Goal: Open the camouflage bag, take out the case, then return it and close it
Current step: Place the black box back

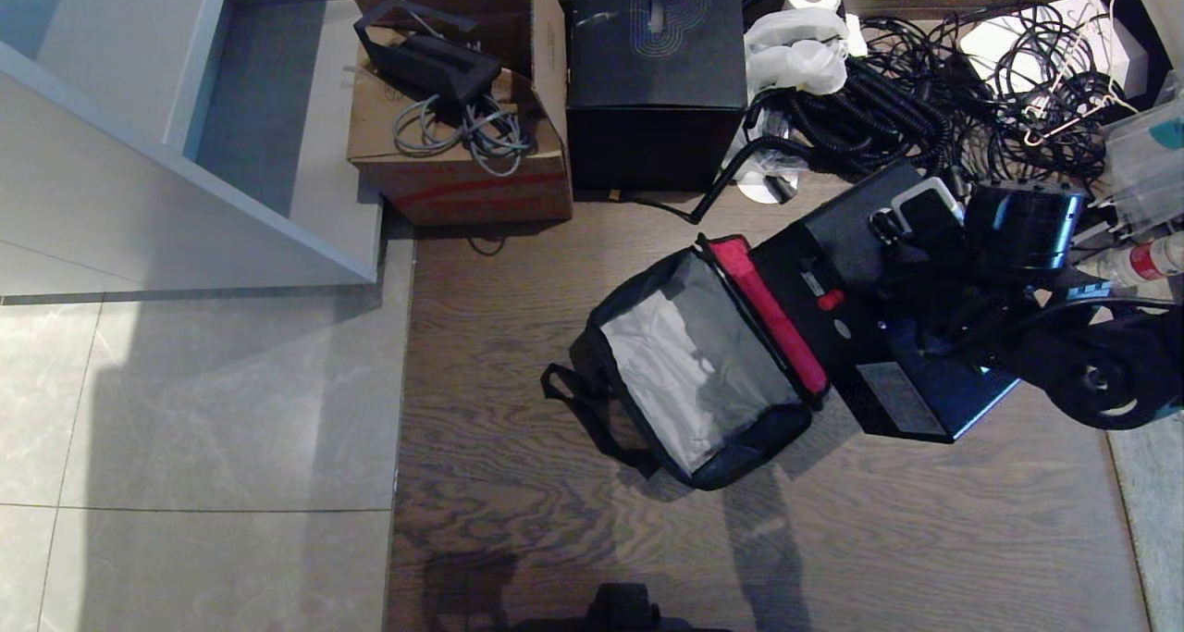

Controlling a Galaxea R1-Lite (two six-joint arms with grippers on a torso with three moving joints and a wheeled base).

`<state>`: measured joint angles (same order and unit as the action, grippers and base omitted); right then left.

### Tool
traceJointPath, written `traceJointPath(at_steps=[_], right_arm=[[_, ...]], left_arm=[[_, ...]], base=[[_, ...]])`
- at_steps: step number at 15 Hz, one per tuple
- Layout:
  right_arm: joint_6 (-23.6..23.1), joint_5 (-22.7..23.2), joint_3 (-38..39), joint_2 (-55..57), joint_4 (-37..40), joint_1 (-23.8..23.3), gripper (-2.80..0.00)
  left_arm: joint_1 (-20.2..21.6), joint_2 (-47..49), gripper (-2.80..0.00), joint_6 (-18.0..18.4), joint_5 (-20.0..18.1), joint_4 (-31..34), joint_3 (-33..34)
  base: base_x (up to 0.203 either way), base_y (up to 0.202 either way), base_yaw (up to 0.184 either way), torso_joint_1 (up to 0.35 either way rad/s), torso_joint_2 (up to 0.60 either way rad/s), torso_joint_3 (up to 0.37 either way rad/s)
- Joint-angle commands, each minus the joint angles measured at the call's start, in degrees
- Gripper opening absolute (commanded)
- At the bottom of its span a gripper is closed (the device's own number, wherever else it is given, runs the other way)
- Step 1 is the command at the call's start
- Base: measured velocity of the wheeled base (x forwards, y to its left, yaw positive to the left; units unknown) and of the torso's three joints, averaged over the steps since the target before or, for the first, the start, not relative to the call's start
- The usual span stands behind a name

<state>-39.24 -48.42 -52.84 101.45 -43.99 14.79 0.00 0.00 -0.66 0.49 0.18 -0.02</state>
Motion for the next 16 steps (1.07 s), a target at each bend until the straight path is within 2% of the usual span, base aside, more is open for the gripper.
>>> traceJointPath(at_steps=[1, 3, 8, 12, 16], right_arm=[[-0.22, -0.13, 0.23, -2.96, 0.1, 3.6, -2.8], [-0.12, -0.27, -0.05, -3.7, 0.66, 7.55, -2.8], [1.58, -5.05, -0.13, -2.24, 1.85, 17.43, -2.8], [2.98, -6.92, 0.02, 0.57, 4.31, 21.36, -2.8], [3.59, -8.03, -0.86, 4.07, 5.72, 23.34, -2.8]], left_arm=[[0.0, 0.0, -2.8, -0.04, 0.04, -0.01, 0.02], [0.0, 0.0, -2.8, -0.04, 0.04, -0.01, 0.02], [0.0, 0.0, -2.8, -0.04, 0.04, -0.01, 0.02], [0.0, 0.0, -2.8, -0.04, 0.04, -0.01, 0.02], [0.0, 0.0, -2.8, -0.04, 0.04, -0.01, 0.02]], base=[[0.0, 0.0, 0.0, 0.0, 0.0, 0.0], [0.0, 0.0, 0.0, 0.0, 0.0, 0.0], [0.0, 0.0, 0.0, 0.0, 0.0, 0.0], [0.0, 0.0, 0.0, 0.0, 0.0, 0.0], [0.0, 0.0, 0.0, 0.0, 0.0, 0.0]])
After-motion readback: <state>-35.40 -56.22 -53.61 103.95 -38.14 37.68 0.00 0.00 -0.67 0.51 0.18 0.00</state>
